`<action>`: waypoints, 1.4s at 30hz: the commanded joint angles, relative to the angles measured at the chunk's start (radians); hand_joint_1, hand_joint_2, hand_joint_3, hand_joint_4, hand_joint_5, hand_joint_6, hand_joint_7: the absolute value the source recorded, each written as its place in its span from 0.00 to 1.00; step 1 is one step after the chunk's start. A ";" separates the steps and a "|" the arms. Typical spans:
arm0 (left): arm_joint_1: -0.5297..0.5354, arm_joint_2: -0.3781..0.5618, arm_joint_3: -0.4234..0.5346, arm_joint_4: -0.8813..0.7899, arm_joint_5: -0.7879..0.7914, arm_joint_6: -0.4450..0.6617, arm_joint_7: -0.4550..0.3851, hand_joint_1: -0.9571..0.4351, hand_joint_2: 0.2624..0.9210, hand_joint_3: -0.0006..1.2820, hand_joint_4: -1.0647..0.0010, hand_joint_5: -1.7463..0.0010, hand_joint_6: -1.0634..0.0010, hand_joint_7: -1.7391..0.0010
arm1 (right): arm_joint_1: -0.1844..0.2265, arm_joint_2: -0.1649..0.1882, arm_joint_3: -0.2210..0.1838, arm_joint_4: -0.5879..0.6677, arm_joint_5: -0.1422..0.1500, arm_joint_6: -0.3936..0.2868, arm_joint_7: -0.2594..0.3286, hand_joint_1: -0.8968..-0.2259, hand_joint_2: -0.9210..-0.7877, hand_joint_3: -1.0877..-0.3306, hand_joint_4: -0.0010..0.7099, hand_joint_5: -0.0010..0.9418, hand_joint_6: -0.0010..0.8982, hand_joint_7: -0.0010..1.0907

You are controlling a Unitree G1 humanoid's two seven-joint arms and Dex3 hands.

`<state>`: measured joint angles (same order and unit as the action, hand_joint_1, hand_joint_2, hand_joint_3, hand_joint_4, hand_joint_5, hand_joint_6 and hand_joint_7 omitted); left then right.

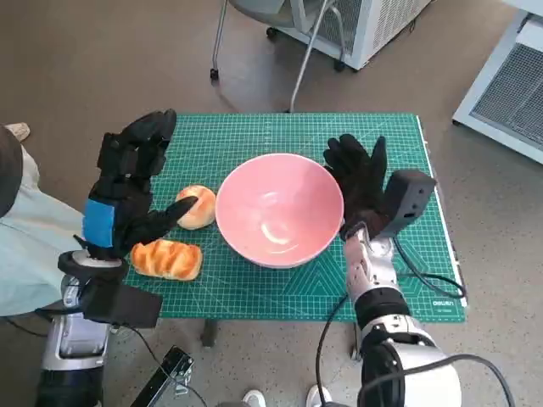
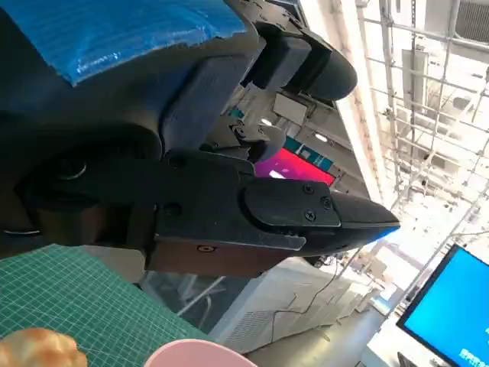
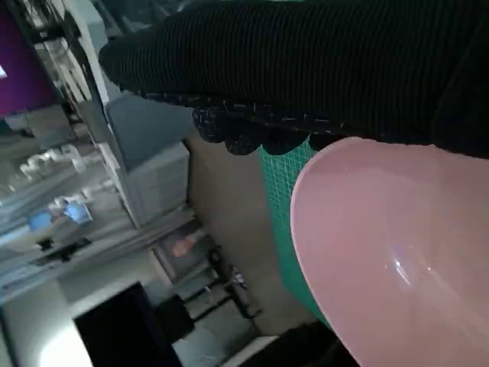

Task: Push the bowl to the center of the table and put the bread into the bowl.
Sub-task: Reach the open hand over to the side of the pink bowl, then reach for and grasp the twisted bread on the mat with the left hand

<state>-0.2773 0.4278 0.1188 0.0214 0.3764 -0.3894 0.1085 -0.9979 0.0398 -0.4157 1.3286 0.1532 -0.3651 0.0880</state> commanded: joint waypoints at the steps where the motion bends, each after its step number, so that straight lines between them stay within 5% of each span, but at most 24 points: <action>1: 0.019 0.011 0.018 -0.014 -0.004 0.000 0.007 0.42 1.00 0.09 0.78 1.00 1.00 0.57 | -0.001 -0.032 0.010 0.005 -0.013 -0.002 -0.008 0.53 0.00 0.35 0.44 0.00 0.14 0.56; 6: 0.013 0.017 0.027 -0.007 -0.013 -0.004 -0.001 0.41 1.00 0.10 0.78 1.00 1.00 0.58 | -0.016 -0.051 0.032 -0.012 -0.025 -0.065 0.002 0.52 0.00 0.35 0.42 0.00 0.13 0.57; 12: -0.007 0.031 0.027 -0.013 -0.011 0.008 -0.017 0.42 1.00 0.10 0.78 1.00 1.00 0.58 | -0.012 -0.075 0.088 -0.048 -0.062 -0.225 0.053 0.50 0.00 0.35 0.41 0.00 0.11 0.57; 27: -0.032 0.186 0.056 -0.009 -0.015 -0.025 -0.118 0.44 0.95 0.07 0.77 1.00 1.00 0.57 | 0.067 -0.118 0.240 -0.209 -0.089 -0.596 0.330 0.33 0.00 0.38 0.48 0.02 0.08 0.64; 37: 0.003 0.345 0.045 -0.006 -0.008 -0.007 -0.297 0.49 0.88 0.01 0.76 0.99 0.90 0.66 | 0.131 -0.145 0.324 -0.363 -0.066 -0.614 0.448 0.23 0.00 0.38 0.47 0.01 0.00 0.74; 42: 0.029 0.431 0.030 -0.009 -0.033 0.009 -0.439 0.65 0.81 0.01 0.77 1.00 0.82 0.76 | 0.146 -0.139 0.326 -0.392 -0.044 -0.596 0.447 0.23 0.00 0.39 0.45 0.01 0.00 0.74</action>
<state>-0.2756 0.8073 0.1625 0.0205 0.3690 -0.3905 -0.2561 -0.8853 -0.0938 -0.0959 0.9480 0.0952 -0.9831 0.5254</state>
